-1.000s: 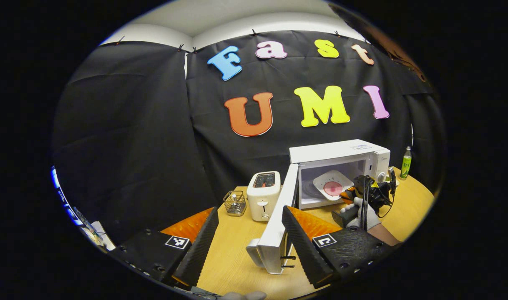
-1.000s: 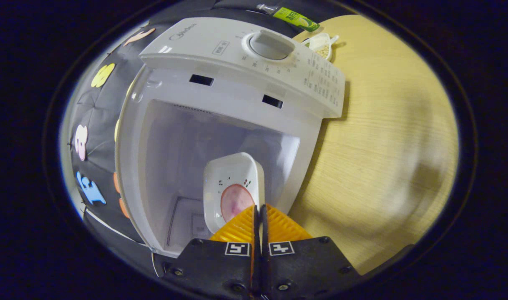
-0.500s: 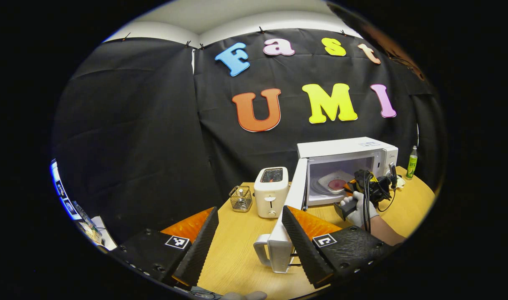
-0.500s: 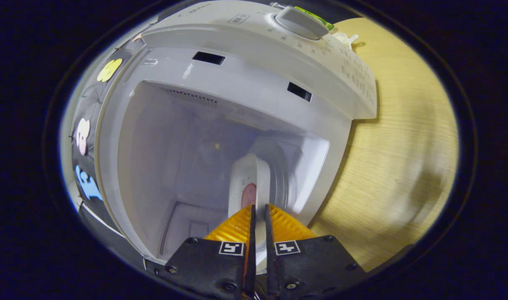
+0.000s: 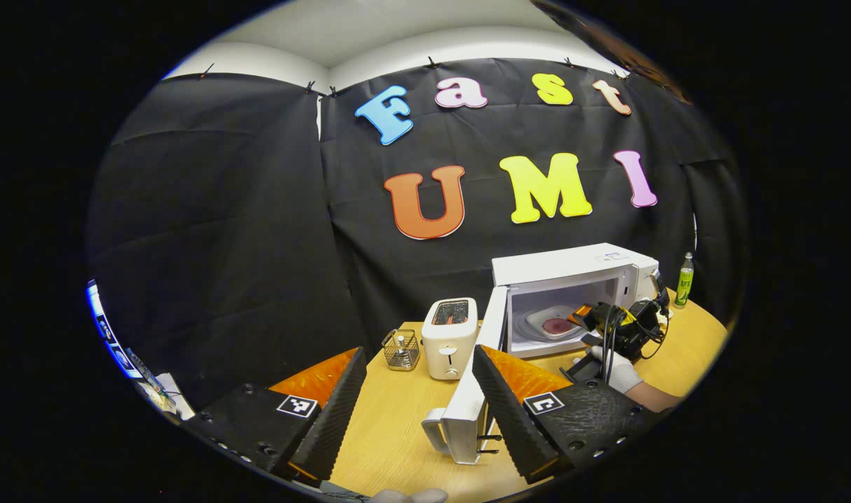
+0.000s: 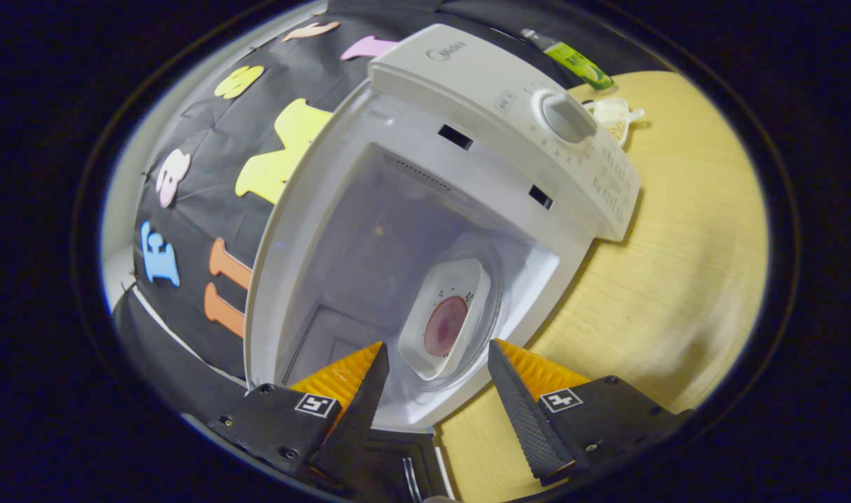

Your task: Open the microwave oven with the left hand, put the food in, and close the microwave oven.

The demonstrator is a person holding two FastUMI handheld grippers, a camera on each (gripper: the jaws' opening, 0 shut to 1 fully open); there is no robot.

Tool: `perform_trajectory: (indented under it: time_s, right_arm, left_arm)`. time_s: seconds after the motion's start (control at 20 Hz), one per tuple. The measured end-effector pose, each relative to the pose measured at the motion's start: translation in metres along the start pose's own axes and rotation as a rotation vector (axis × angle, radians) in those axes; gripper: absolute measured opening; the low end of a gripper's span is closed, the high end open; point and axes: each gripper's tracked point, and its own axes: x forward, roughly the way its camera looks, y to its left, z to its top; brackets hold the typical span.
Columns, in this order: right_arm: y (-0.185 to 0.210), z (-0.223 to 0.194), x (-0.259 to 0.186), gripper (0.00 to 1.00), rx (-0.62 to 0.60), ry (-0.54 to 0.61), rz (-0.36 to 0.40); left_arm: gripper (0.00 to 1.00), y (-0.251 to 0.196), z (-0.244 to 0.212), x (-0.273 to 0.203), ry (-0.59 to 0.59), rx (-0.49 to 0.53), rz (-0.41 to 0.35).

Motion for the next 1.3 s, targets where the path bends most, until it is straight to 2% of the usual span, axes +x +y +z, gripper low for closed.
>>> perform_trajectory:
  time_s: [0.05, 0.1, 0.15, 0.2, 0.25, 0.3, 0.35, 0.4, 0.45, 0.5, 0.65, 0.85, 0.9, 0.95, 1.0, 1.05, 1.1, 1.15, 1.2, 1.3]
  right_arm:
    - [0.0, 0.003, -0.009, 0.78, -0.054, 0.015, -0.003]
    - [0.002, 0.01, -0.019, 0.92, -0.105, 0.018, -0.004]
    - [0.003, 0.02, -0.031, 0.8, -0.15, 0.008, -0.009]
    - [0.004, 0.03, -0.041, 0.93, -0.193, -0.002, -0.009]
    - [0.007, 0.042, -0.056, 0.95, -0.241, -0.01, -0.006]
    - [0.009, 0.054, -0.07, 0.84, -0.29, -0.018, -0.01]
    - [0.012, 0.066, -0.084, 0.96, -0.344, -0.028, -0.008]
    - [0.016, 0.076, -0.099, 0.97, -0.402, -0.033, -0.005]
    - [0.017, 0.083, -0.117, 0.84, -0.454, -0.026, -0.001]
    - [0.019, 0.088, -0.134, 0.98, -0.507, -0.014, -0.003]
    - [0.013, 0.116, -0.186, 1.0, -0.645, -0.012, -0.032]
    - [-0.01, 0.168, -0.252, 1.0, -0.76, -0.046, -0.112]
    - [-0.014, 0.181, -0.267, 1.0, -0.787, -0.059, -0.13]
    - [-0.015, 0.191, -0.28, 1.0, -0.813, -0.07, -0.139]
    - [-0.017, 0.199, -0.29, 0.91, -0.837, -0.076, -0.153]
    - [-0.02, 0.206, -0.302, 1.0, -0.863, -0.086, -0.159]
    - [-0.019, 0.213, -0.313, 1.0, -0.881, -0.096, -0.167]
    - [-0.02, 0.22, -0.324, 0.91, -0.891, -0.109, -0.175]
    - [-0.021, 0.225, -0.334, 1.0, -0.89, -0.118, -0.186]
    - [-0.026, 0.232, -0.348, 1.0, -0.878, -0.129, -0.201]
  left_arm:
    - [0.92, 0.0, 0.004, -0.002, -0.009, 0.006, -0.004]
    - [0.92, 0.0, 0.007, -0.003, -0.012, 0.011, -0.004]
    - [0.91, 0.0, 0.01, -0.005, -0.011, 0.009, -0.012]
    - [0.92, -0.002, 0.013, -0.006, -0.011, 0.006, -0.02]
    - [0.92, -0.002, 0.015, -0.007, -0.011, 0.0, -0.028]
    - [0.92, -0.002, 0.019, -0.009, -0.013, -0.008, -0.033]
    - [0.93, -0.001, 0.022, -0.01, -0.016, -0.015, -0.039]
    - [0.93, -0.001, 0.024, -0.011, -0.015, -0.019, -0.039]
    - [0.93, -0.001, 0.025, -0.013, -0.017, -0.023, -0.045]
    - [0.93, -0.002, 0.028, -0.014, -0.021, -0.028, -0.052]
    - [0.93, -0.002, 0.035, -0.016, -0.034, -0.04, -0.068]
    - [0.94, 0.008, 0.042, -0.011, -0.077, -0.012, -0.048]
    - [0.88, 0.012, 0.041, -0.009, -0.083, -0.008, -0.04]
    - [0.94, 0.014, 0.038, -0.006, -0.084, -0.007, -0.035]
    - [0.95, 0.018, 0.036, -0.004, -0.085, -0.003, -0.026]
    - [0.95, 0.022, 0.033, -0.001, -0.09, 0.003, -0.017]
    - [0.95, 0.026, 0.03, 0.002, -0.089, 0.011, -0.005]
    - [0.95, 0.028, 0.028, 0.005, -0.094, 0.024, 0.004]
    - [0.95, 0.029, 0.026, 0.008, -0.097, 0.031, 0.005]
    - [0.95, 0.029, 0.021, 0.012, -0.091, 0.032, -0.001]
